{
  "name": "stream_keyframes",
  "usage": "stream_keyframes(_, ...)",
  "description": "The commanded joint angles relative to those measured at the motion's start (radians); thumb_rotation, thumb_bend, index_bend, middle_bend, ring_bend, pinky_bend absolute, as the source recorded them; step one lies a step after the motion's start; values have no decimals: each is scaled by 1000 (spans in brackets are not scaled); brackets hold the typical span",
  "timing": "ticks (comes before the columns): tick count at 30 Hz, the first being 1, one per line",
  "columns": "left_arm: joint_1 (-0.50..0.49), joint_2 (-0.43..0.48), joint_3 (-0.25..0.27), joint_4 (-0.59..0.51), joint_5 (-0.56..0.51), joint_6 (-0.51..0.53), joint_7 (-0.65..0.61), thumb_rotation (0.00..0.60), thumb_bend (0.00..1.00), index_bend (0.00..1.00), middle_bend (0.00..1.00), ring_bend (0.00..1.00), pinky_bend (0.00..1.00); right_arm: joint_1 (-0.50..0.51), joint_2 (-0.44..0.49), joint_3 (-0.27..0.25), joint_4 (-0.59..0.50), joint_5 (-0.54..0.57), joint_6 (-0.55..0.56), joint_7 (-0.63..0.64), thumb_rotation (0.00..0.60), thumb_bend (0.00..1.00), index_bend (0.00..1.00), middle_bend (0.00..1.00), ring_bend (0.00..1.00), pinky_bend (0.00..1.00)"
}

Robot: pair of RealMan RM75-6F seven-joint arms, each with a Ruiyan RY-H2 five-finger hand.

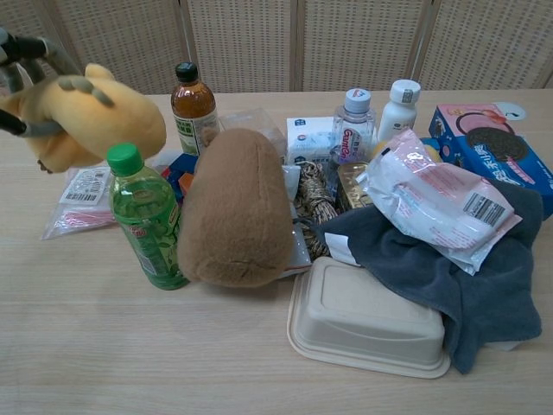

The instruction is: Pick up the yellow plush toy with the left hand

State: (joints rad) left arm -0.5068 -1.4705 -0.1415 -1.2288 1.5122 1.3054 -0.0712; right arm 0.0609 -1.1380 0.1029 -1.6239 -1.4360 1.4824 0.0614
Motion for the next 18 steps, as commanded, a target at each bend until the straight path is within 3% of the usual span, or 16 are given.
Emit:
stream_keyframes(1,-14,49,-57,-76,-16,25,-35,600,340,687,611,861,720,-1,-2,-1,2,-1,1,4,298,442,0,0,0,0)
stream_keyframes(13,-83,142,-229,-264,-101,49,-57,600,339,643,598,853,713,-22,-25,-9,27,2,21,31,300,442,0,0,0,0)
stream_keyframes(18,-94,161,-252,-283,-116,54,-61,600,340,642,591,853,711,-23,-29,-9,30,5,18,31,298,443,0,0,0,0)
